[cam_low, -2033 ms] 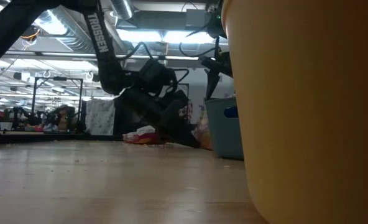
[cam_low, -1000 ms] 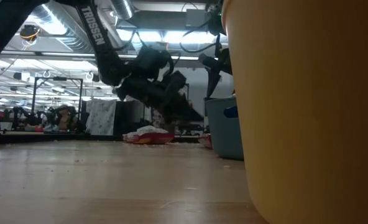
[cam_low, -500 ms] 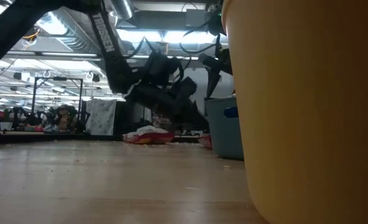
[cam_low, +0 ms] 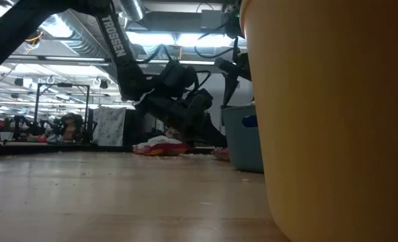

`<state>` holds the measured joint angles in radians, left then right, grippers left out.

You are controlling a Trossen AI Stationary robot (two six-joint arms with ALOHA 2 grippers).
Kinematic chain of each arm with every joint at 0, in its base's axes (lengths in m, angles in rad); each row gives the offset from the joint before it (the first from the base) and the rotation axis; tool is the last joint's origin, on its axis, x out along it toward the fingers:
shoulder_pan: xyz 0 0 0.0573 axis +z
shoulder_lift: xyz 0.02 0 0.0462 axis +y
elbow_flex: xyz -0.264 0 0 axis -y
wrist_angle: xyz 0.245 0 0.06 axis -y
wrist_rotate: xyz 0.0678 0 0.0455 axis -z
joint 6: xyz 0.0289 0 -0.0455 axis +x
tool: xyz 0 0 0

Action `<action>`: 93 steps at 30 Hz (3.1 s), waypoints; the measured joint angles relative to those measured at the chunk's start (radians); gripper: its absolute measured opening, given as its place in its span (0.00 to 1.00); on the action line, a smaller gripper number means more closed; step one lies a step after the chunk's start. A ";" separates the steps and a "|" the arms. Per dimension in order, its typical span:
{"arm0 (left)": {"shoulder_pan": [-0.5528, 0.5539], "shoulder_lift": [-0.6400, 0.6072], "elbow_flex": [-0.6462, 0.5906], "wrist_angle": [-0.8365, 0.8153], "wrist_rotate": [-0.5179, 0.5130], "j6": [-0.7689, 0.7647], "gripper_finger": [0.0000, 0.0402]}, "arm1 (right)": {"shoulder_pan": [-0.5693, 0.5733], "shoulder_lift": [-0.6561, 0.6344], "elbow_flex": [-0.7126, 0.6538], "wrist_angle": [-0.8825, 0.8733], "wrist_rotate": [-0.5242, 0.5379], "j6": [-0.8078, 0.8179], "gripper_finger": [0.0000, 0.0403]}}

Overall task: Sort Maruchan noodles
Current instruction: Put the right red noodle pack into the yellow bin

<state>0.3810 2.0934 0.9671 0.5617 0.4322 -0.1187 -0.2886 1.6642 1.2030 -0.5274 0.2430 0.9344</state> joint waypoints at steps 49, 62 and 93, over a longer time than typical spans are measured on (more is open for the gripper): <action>0.081 -0.251 -0.058 -0.372 -0.075 0.147 0.00 | -0.044 0.032 0.000 -0.192 0.086 0.088 0.74; 0.179 -0.413 -0.287 -0.195 0.026 0.050 0.00 | -0.072 0.108 0.000 -0.194 0.007 0.153 0.74; 0.142 -0.414 -0.316 -0.087 0.079 -0.129 0.00 | -0.064 0.202 0.041 0.045 -0.347 -0.167 0.74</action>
<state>0.5228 1.6799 0.6510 0.4744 0.5110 -0.2479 -0.3525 1.8660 1.2436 -0.4824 -0.1044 0.7676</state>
